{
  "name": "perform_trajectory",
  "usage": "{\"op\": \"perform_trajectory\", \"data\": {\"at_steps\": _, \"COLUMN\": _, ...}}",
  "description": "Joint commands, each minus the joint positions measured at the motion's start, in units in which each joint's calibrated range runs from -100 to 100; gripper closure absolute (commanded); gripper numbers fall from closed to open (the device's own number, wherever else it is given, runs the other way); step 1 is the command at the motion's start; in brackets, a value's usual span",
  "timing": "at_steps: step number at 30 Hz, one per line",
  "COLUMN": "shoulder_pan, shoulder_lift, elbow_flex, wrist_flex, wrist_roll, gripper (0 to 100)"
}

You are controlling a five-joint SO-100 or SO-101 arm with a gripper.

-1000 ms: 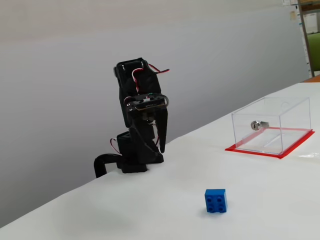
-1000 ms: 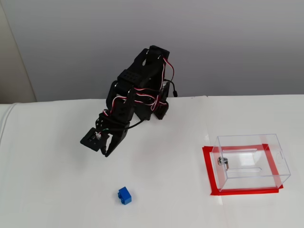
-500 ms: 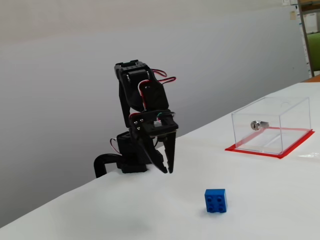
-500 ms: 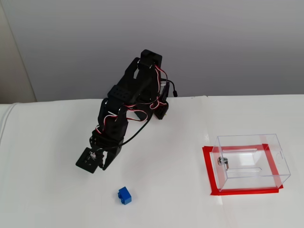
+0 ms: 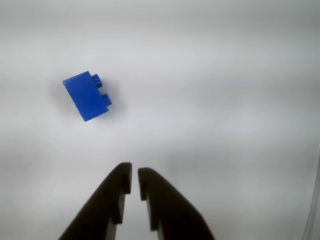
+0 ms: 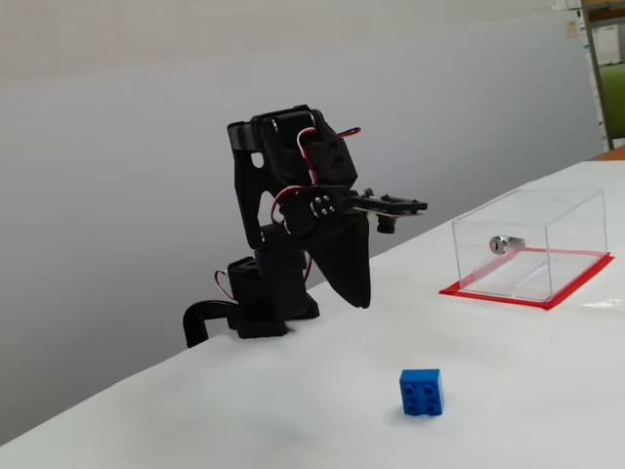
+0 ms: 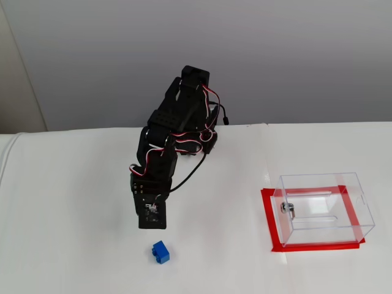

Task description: Pick the blue lego brick and place it into the transparent box

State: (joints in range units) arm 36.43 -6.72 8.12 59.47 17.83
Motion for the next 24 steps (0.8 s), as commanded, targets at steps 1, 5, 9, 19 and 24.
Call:
{"op": "perform_trajectory", "data": {"at_steps": 1, "shoulder_pan": -0.90, "shoulder_lift": 0.40, "elbow_flex": -4.32, "wrist_flex": -1.33, "wrist_roll": 4.19, "gripper": 98}}
{"op": "perform_trajectory", "data": {"at_steps": 5, "shoulder_pan": -1.42, "shoulder_lift": 3.54, "elbow_flex": -6.76, "wrist_flex": -0.72, "wrist_roll": 5.66, "gripper": 99}}
{"op": "perform_trajectory", "data": {"at_steps": 9, "shoulder_pan": -3.94, "shoulder_lift": 6.34, "elbow_flex": -9.02, "wrist_flex": 2.32, "wrist_roll": 6.18, "gripper": 98}}
{"op": "perform_trajectory", "data": {"at_steps": 19, "shoulder_pan": -6.45, "shoulder_lift": 10.67, "elbow_flex": -17.88, "wrist_flex": 7.89, "wrist_roll": 4.46, "gripper": 94}}
{"op": "perform_trajectory", "data": {"at_steps": 24, "shoulder_pan": -6.38, "shoulder_lift": 13.38, "elbow_flex": -21.41, "wrist_flex": 10.59, "wrist_roll": 3.67, "gripper": 77}}
